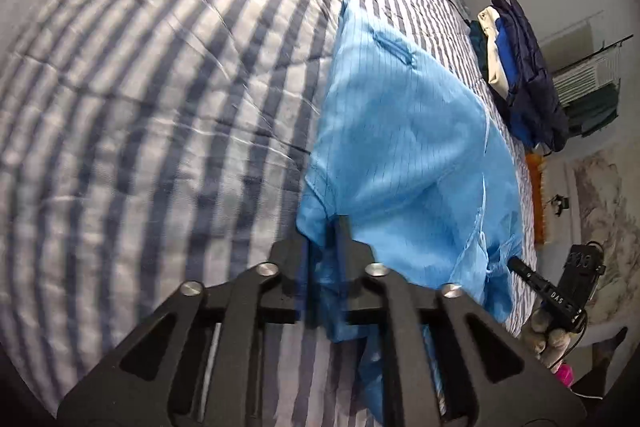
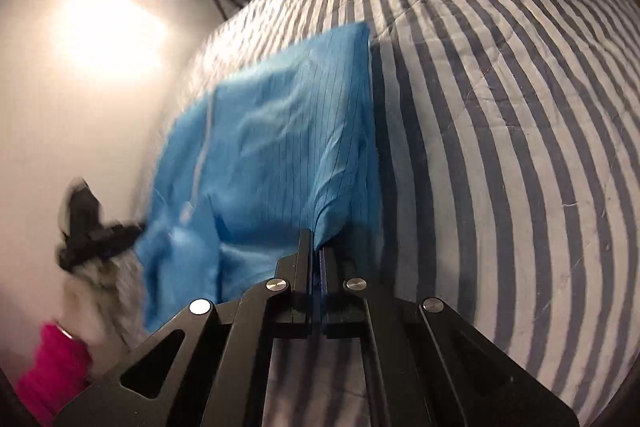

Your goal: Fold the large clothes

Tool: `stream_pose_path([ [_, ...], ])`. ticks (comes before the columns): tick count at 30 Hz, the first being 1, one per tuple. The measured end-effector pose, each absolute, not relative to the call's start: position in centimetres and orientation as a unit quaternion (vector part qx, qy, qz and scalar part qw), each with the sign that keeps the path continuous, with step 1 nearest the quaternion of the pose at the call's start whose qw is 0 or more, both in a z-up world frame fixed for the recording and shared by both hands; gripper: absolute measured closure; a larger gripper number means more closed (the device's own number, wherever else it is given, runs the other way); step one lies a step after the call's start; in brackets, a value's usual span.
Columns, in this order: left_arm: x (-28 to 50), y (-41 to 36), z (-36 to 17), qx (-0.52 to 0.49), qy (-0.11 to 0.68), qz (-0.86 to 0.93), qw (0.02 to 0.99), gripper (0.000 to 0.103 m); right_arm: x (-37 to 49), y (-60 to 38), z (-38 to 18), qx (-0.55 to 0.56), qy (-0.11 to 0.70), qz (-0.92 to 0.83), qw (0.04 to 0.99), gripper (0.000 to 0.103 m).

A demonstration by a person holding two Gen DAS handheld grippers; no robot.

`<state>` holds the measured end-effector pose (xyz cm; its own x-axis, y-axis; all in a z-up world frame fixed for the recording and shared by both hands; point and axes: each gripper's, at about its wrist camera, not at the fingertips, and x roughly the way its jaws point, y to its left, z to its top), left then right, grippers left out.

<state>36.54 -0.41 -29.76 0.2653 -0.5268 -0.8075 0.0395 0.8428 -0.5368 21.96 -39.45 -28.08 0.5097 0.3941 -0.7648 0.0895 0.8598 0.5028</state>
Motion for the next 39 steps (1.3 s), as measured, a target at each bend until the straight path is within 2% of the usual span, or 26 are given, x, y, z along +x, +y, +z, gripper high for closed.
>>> stream_pose_path([
  [5,37.1,-0.1,-24.5,-0.201,0.527,-0.192,0.803,0.082,22.6,-38.7,-23.5,0.168,0.466,0.079,0.865,0.101],
  [8,38.7,-3.8,-21.9,-0.153,0.504,-0.219,0.821,0.082,25.1,-36.3,-20.9,0.103,0.441,0.103,0.886,0.101],
  [11,40.0,-8.0,-20.6,-0.106,0.493,-0.236,0.831,0.082,28.3,-34.4,-20.2,0.071,0.456,0.130,0.878,0.101],
  [16,42.2,-12.4,-21.4,-0.074,0.496,-0.266,0.823,0.082,26.7,-35.3,-20.7,0.129,0.496,0.154,0.845,0.101],
  [22,43.8,-11.6,-24.0,-0.085,0.519,-0.252,0.813,0.082,22.2,-39.2,-24.1,0.169,0.557,0.108,0.806,0.101],
  [24,43.6,-11.5,-24.5,-0.086,0.526,-0.257,0.806,0.082,21.6,-39.9,-23.7,0.140,0.548,0.087,0.820,0.101],
  [26,42.6,-11.2,-24.6,-0.069,0.528,-0.259,0.806,0.082,21.1,-40.6,-21.4,0.151,0.504,0.097,0.845,0.101],
  [27,42.2,-11.0,-24.6,-0.066,0.530,-0.257,0.806,0.082,21.0,-41.1,-20.7,0.172,0.490,0.112,0.847,0.095],
  [28,41.6,-10.2,-24.7,-0.071,0.534,-0.255,0.803,0.082,21.1,-41.4,-20.3,0.193,0.481,0.131,0.845,0.084],
  [29,41.1,-9.6,-24.6,-0.078,0.538,-0.252,0.800,0.079,21.1,-41.5,-20.2,0.210,0.475,0.147,0.842,0.047],
  [30,40.5,-8.7,-24.5,-0.089,0.541,-0.247,0.799,0.074,21.1,-41.5,-20.2,0.219,0.466,0.153,0.843,0.027],
  [31,39.9,-7.4,-24.3,-0.102,0.541,-0.236,0.800,0.071,21.3,-41.4,-20.5,0.219,0.463,0.152,0.845,0.027],
  [33,38.8,-5.7,-24.0,-0.116,0.541,-0.214,0.805,0.053,22.1,-40.3,-21.9,0.220,0.481,0.177,0.830,0.027],
  [35,37.9,-4.0,-24.6,-0.142,0.549,-0.200,0.799,0.048,22.6,-39.2,-23.3,0.219,0.494,0.171,0.824,0.027],
  [37,37.5,-3.0,-26.0,-0.175,0.570,-0.196,0.778,0.048,23.0,-38.6,-24.6,0.211,0.502,0.163,0.822,0.034],
  [38,37.4,-2.8,-27.0,-0.198,0.580,-0.206,0.763,0.048,23.3,-38.5,-25.1,0.210,0.507,0.157,0.822,0.054],
  [39,37.3,-2.7,-27.8,-0.214,0.590,-0.217,0.748,0.055,23.5,-38.7,-25.6,0.221,0.513,0.160,0.814,0.080],
])
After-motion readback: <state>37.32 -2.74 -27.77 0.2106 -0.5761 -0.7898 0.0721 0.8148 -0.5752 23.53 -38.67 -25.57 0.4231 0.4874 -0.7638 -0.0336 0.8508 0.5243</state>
